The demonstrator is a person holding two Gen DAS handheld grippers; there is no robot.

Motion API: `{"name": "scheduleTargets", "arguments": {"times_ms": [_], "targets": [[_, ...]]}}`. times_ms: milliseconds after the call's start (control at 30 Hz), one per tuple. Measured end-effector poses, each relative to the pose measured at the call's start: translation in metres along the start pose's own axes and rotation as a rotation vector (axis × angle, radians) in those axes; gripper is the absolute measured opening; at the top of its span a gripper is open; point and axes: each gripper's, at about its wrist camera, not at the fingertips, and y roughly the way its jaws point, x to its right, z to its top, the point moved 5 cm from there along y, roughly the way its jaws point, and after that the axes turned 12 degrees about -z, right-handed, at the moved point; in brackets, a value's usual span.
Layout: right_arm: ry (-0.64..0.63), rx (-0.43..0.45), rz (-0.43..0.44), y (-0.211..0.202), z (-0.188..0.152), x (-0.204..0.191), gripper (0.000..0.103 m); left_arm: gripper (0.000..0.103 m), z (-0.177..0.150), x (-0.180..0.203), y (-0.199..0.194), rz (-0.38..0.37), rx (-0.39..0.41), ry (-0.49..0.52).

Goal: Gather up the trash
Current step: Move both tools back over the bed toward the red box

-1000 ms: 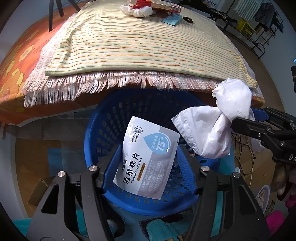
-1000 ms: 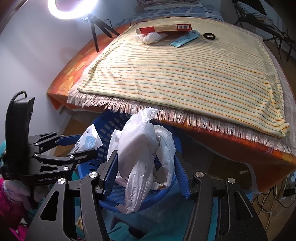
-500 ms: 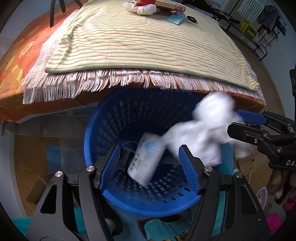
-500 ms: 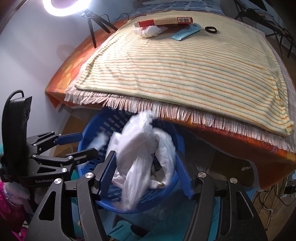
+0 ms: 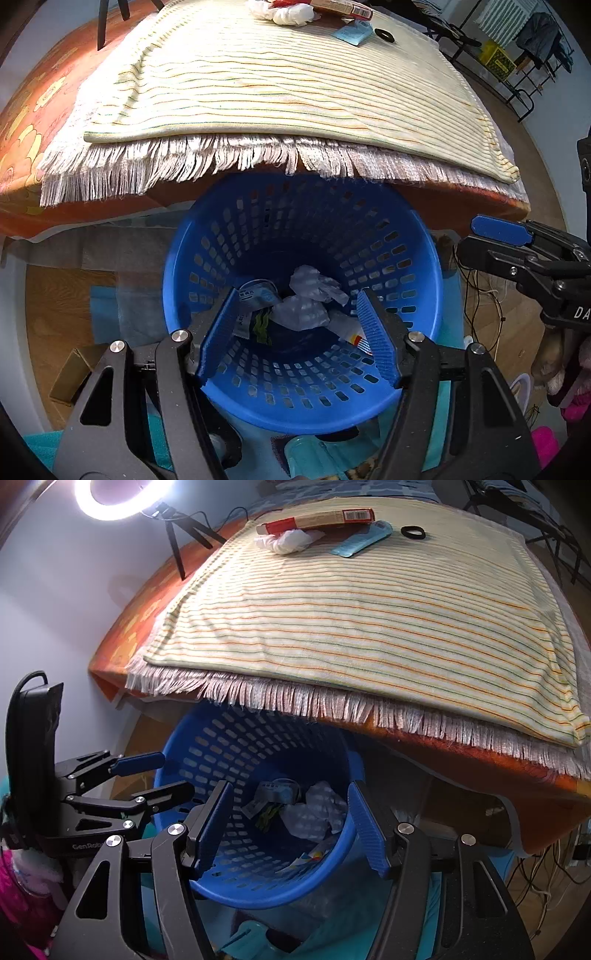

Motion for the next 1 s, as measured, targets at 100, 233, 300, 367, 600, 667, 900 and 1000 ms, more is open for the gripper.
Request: {"name": "scheduleTargets", "arguments": {"times_ms": [100,233,300,367,600,667,900,1000], "targets": [[0.007,0.006,-0.002,-0.001,0.002,0.002,0.064,0.068,0.002,0.000,-0.003,-0.004,0.005,-0.004],[0.014,0.015,-0.006,-0.003,0.005,0.005,0.064,0.068,0.006,-0.002,-0.008,-0.013,0.015,-0.014],[0.013,0.026,-0.011,-0.005,0.007,0.007,0.064,0.068,0.009,-0.001,-0.011,-0.014,0.020,-0.014],[0.015,0.040,-0.017,-0.007,0.009,0.009,0.064,0.068,0.012,0.000,-0.015,-0.016,0.025,-0.014],[0.040,0.076,-0.036,-0.014,0.019,0.021,0.064,0.068,0.027,0.002,-0.024,-0.017,0.040,-0.007],[0.050,0.085,-0.042,-0.016,0.023,0.026,0.064,0.068,0.035,0.003,-0.028,-0.013,0.047,0.003],[0.096,0.159,-0.074,-0.029,0.039,0.048,0.064,0.068,0.065,0.007,-0.037,0.012,0.074,0.051],[0.104,0.189,-0.091,-0.034,0.048,0.057,0.064,0.068,0.082,0.011,-0.042,0.030,0.088,0.086]]}}
